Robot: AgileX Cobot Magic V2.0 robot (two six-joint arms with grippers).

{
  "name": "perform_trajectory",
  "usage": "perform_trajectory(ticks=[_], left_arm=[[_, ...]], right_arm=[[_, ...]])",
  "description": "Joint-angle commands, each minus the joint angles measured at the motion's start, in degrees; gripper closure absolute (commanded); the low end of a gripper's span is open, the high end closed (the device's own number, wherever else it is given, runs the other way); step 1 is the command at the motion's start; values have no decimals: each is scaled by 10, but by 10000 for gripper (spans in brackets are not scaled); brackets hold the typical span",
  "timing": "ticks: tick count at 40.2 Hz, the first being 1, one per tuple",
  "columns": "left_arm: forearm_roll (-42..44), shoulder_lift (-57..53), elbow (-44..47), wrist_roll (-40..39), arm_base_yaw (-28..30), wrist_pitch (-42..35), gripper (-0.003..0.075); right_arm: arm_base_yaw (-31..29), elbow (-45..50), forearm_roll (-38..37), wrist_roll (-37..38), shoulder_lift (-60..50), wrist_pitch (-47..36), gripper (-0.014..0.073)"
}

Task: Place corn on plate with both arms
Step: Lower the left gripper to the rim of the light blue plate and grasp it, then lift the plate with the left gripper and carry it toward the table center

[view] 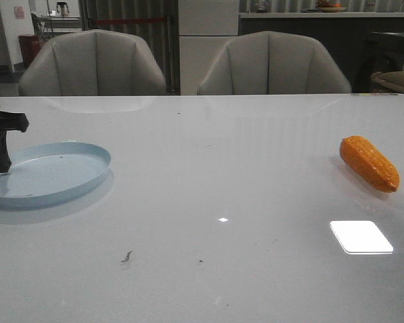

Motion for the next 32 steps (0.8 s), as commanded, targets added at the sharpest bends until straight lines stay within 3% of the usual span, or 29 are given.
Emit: perform_trajectory(ticks=[1, 6, 22, 32], left_arm=[[-5, -32, -18, -2, -3, -16, 534], [-5, -32, -18, -2, -3, -19, 631], [-11, -34, -43, -2, -3, -23, 626], [-101, -35, -133, -2, -3, 47, 626]], right_arm=[[1, -22, -4, -1, -4, -43, 137], [1, -22, -4, -1, -4, -41, 137], [1, -22, -4, -1, -4, -40, 137], [1, -22, -4, -1, -4, -38, 137]])
